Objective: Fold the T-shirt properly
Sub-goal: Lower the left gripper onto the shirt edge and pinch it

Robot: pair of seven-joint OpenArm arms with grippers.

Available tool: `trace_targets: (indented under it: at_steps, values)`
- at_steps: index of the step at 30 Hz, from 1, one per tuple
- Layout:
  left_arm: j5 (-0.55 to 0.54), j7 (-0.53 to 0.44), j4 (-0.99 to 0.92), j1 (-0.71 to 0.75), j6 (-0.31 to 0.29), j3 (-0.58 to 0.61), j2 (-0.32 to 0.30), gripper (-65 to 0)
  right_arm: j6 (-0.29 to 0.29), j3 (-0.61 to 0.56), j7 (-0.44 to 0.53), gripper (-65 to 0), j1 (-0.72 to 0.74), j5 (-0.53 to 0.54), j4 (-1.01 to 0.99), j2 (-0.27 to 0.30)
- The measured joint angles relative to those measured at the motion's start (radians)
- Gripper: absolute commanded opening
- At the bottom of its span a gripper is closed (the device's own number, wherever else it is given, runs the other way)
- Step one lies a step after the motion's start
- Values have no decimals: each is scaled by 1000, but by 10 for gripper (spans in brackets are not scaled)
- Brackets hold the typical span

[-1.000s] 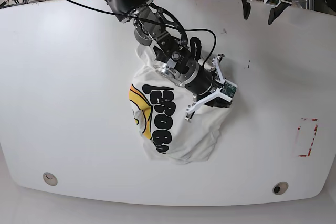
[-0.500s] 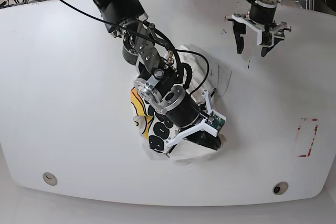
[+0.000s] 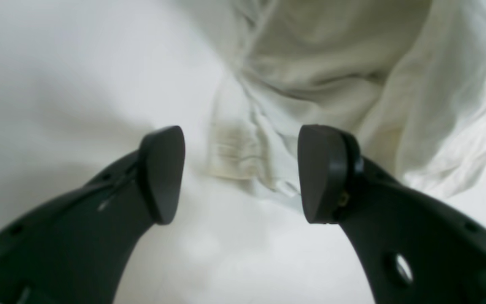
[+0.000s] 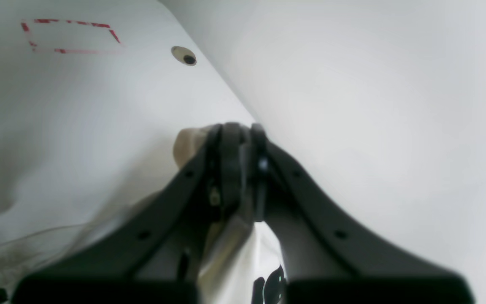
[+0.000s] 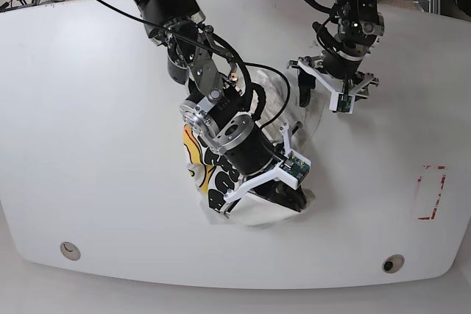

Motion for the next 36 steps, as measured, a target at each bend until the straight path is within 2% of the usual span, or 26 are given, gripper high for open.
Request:
trace_targets:
  at_steps: [6,14,36]
  values:
    - [3,2,-58,-27,13,-10,-3,-253,0,0,3,-640,-10,0,12,0]
    - [3,3,-90,-29,11,-8,-3,-253,0,2,-2,-640,-25,0,17,29]
    - [0,-8,-261,-135,7,-6,-3,-253,0,2,2,-639,-33,0,22,27]
